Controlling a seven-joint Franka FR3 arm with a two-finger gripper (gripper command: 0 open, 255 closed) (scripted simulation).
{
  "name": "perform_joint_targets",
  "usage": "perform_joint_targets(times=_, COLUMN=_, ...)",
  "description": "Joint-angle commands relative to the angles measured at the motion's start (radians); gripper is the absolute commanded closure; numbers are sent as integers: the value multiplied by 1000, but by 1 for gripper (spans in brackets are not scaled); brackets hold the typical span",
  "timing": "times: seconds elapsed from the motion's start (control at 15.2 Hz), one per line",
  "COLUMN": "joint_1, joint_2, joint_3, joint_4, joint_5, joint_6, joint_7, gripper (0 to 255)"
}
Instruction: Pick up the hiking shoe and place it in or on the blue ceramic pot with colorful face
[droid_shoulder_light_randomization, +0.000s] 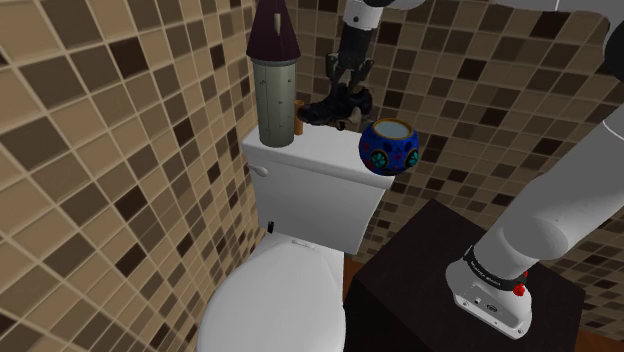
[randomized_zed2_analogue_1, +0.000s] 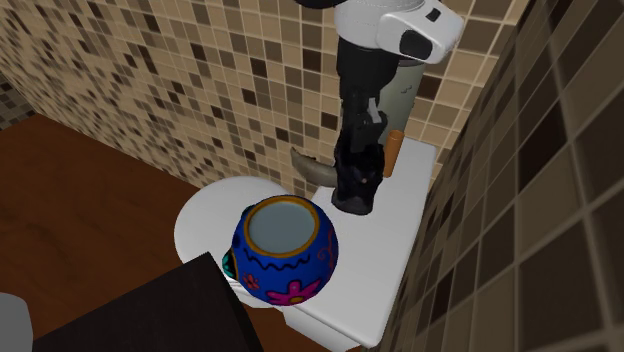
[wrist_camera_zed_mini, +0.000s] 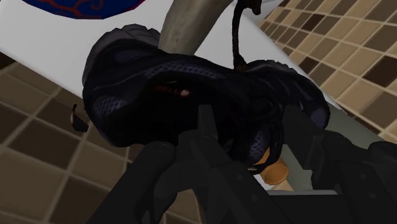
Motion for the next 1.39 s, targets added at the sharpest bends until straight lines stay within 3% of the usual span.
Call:
perform_joint_targets(times=0.0, joint_1=0, joint_2=2, joint_3=0, joint_4=30, joint_5=-1, joint_6=-27, joint_7=3, gripper=255)
perform_joint_targets(times=1.32, joint_1=-1, joint_2=79, joint_3=-1, joint_4=386, joint_5=-9, joint_6=-305, joint_7=33, gripper=255)
